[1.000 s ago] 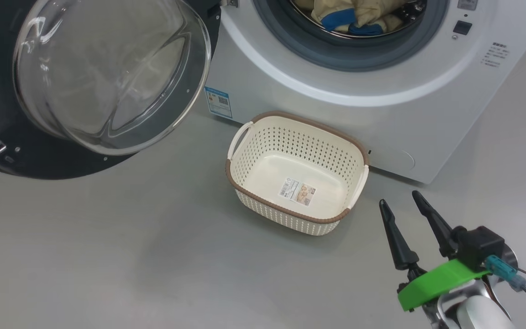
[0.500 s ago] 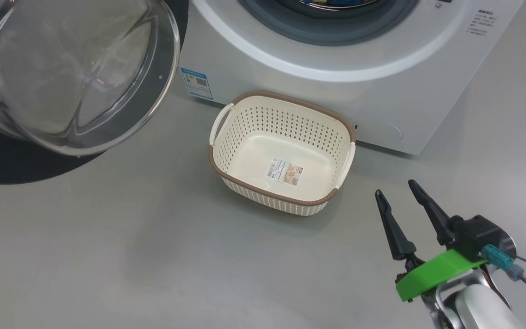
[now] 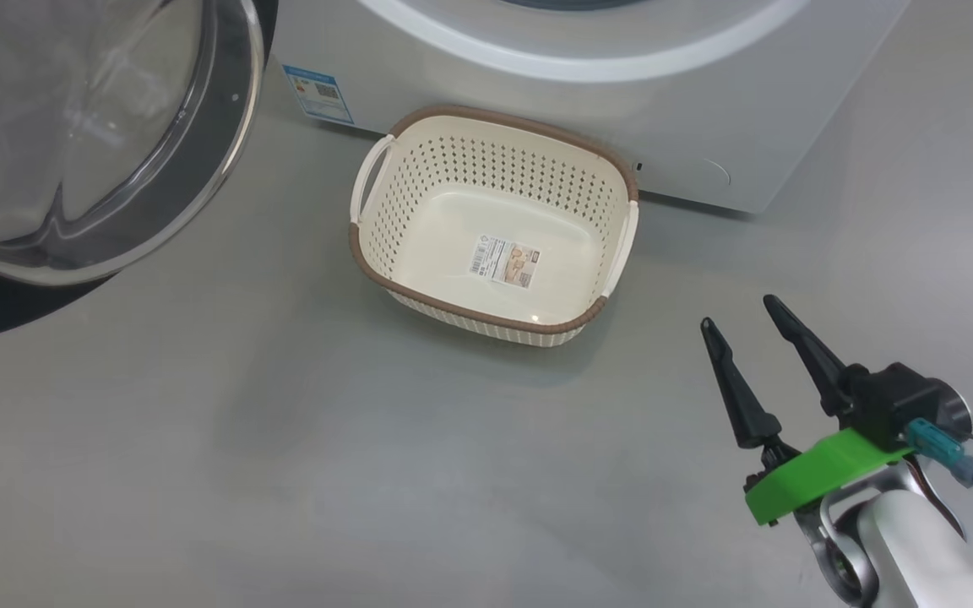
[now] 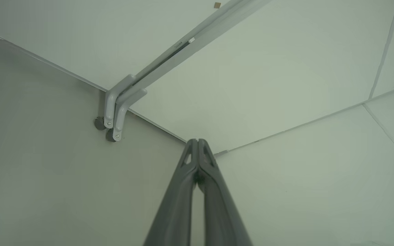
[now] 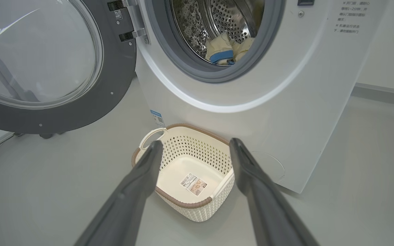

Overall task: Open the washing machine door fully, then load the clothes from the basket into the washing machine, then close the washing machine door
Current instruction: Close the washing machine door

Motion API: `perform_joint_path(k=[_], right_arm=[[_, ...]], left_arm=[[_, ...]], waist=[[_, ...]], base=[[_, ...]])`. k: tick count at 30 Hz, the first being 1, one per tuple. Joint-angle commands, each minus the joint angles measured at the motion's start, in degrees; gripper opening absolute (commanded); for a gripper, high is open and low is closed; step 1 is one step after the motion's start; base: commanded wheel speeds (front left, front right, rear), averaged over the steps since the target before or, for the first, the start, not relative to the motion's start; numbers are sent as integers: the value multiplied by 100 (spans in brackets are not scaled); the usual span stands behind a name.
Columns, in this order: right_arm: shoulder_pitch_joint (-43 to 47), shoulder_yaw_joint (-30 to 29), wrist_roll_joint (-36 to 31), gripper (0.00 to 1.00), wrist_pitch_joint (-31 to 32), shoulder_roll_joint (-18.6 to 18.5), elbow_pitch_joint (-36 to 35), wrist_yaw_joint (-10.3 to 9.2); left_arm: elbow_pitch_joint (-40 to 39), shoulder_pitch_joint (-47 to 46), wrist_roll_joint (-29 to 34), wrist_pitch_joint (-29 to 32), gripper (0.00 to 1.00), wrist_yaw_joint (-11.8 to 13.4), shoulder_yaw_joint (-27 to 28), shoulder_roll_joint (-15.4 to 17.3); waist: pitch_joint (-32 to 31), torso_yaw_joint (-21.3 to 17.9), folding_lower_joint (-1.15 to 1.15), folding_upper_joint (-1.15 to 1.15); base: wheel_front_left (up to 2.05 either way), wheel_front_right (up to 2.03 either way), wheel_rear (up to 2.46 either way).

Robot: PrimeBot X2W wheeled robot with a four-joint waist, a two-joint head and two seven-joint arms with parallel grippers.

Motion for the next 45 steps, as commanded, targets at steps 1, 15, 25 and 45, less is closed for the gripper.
perform_joint_path(k=[1,15,25,45], right_arm=[[-143,89,-55,100,-37,-80,-160,25],[-332,162,-80,100,-37,-303,-149,25],[-371,136,-86,100,-37,-371,-162,25],[-403,117,-103,100,-37,-509,-197,25]], left_arm=[[-264,-123,-65,114,0,48,107,441],[-811,-779,-875,1129,0,907,172,508],[-357,-817,-915,1381,0,980,-15,536],[140,-968,-1067,1707,0,671,-288,464]], waist=[[65,-33,0,0],[485,-186,0,0],[638,-259,0,0],[687,-332,0,0]], base=[[0,0,0],[0,0,0],[0,0,0],[0,0,0]])
